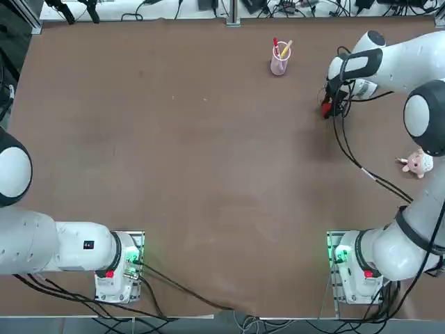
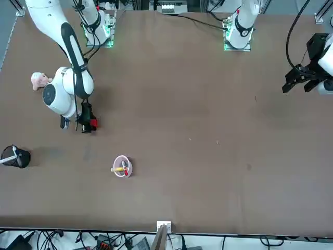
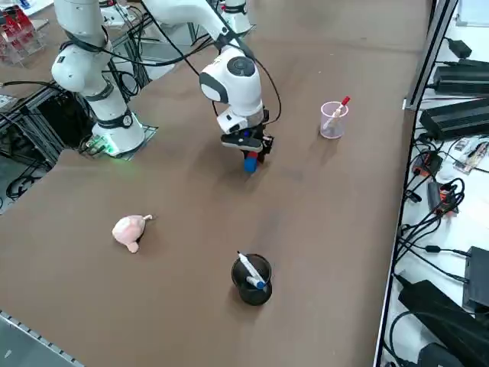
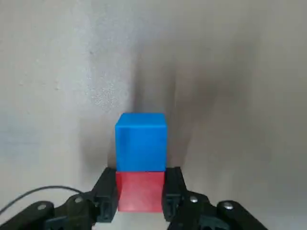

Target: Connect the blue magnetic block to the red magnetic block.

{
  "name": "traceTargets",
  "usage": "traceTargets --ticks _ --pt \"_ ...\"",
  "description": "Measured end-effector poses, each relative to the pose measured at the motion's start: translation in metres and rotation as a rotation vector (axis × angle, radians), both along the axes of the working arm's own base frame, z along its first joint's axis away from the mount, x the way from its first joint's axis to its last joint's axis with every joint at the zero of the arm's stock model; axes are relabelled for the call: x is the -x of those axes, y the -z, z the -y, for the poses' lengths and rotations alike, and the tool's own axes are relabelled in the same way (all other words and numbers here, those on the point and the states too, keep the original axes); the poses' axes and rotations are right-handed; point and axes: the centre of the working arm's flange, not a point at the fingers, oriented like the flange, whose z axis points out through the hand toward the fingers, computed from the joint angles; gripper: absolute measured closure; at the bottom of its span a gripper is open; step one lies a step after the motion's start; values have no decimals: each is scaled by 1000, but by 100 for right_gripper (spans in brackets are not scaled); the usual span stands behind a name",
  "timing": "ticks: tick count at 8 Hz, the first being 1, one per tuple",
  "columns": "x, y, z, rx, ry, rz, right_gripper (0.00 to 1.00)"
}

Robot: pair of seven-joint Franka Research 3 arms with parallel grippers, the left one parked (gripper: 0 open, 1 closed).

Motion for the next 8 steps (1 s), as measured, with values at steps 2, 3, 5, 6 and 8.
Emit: traceTargets --ticks 2,3,5,6,8 --pt "0 0 2 1 3 -2 52" --pt "0 0 2 1 3 -2 52" --pt "0 0 2 1 -3 -2 36" --pt "0 -1 1 1 -25 2 19" --pt "-7 -18 -5 -16 -138 8 0"
